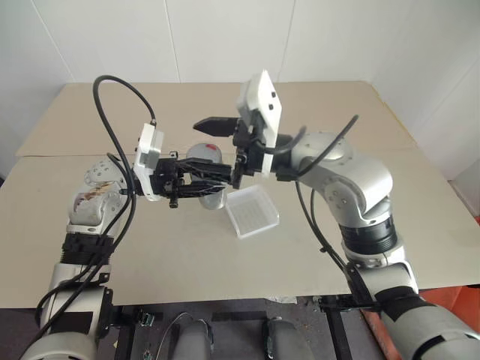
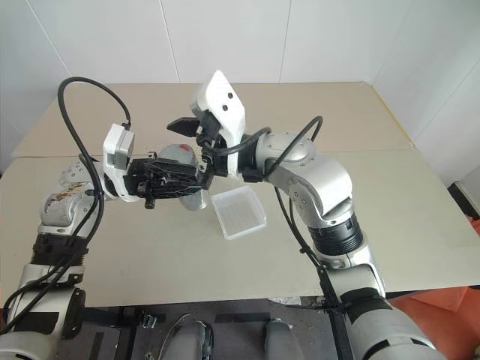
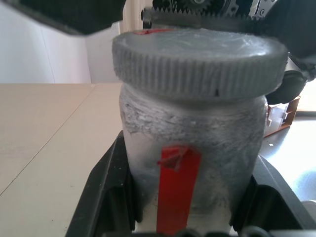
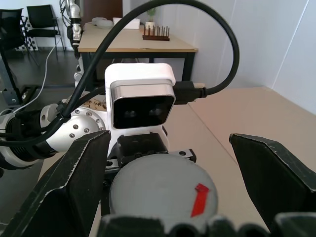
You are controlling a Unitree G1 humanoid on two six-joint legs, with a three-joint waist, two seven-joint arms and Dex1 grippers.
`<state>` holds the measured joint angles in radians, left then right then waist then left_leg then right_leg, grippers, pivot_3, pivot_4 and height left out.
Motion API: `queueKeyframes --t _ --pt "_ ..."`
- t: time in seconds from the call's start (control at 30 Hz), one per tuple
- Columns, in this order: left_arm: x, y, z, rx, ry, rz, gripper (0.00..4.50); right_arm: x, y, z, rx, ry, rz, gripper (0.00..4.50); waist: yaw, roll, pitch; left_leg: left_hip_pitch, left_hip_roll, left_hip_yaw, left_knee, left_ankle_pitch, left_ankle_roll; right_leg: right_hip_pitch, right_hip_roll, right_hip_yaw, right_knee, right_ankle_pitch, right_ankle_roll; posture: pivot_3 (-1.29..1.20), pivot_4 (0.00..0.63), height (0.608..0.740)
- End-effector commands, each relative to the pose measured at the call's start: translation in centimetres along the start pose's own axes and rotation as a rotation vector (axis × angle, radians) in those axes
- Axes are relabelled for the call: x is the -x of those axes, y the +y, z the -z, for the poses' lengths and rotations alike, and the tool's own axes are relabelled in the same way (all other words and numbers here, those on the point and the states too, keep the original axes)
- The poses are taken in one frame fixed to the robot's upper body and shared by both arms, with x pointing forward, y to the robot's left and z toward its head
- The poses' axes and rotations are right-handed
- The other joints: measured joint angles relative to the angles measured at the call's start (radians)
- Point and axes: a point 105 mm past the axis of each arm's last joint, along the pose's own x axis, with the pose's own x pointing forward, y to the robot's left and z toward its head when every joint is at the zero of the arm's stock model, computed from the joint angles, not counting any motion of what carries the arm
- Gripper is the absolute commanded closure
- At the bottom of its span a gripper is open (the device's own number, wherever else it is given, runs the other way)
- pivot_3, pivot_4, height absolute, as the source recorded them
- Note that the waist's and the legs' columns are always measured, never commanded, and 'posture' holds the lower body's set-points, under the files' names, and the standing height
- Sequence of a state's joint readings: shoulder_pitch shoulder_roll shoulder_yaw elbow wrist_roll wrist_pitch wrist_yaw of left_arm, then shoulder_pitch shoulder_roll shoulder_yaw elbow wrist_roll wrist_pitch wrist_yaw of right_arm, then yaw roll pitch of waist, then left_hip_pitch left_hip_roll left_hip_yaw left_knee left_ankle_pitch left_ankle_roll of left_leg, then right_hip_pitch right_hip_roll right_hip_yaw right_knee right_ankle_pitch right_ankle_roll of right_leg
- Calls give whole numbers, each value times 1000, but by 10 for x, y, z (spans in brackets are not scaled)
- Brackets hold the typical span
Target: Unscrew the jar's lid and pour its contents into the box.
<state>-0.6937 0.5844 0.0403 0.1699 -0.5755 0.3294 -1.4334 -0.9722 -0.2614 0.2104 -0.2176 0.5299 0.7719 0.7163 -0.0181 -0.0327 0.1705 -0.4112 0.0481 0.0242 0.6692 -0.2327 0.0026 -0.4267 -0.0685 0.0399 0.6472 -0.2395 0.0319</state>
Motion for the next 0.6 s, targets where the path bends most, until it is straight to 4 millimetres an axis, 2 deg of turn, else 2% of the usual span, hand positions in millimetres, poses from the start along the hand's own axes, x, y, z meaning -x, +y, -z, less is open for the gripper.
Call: queueKeyframes --t 0.03,0.33,0.6 --pt "-3 -3 -12 -58 -16 24 2576 -2 0 -9 45 -16 1 43 0 0 0 0 0 0 0 0 0 0 0 0 0 0 0 0 150 740" --pt "0 -4 -13 -72 -7 26 2576 10 -17 -2 54 18 67 43 1 0 0 0 0 0 0 0 0 0 0 0 0 0 0 0 150 740" --pt "5 -6 -10 -68 4 26 2576 35 -27 3 60 46 117 43 1 0 0 0 0 0 0 0 0 0 0 0 0 0 0 0 150 740"
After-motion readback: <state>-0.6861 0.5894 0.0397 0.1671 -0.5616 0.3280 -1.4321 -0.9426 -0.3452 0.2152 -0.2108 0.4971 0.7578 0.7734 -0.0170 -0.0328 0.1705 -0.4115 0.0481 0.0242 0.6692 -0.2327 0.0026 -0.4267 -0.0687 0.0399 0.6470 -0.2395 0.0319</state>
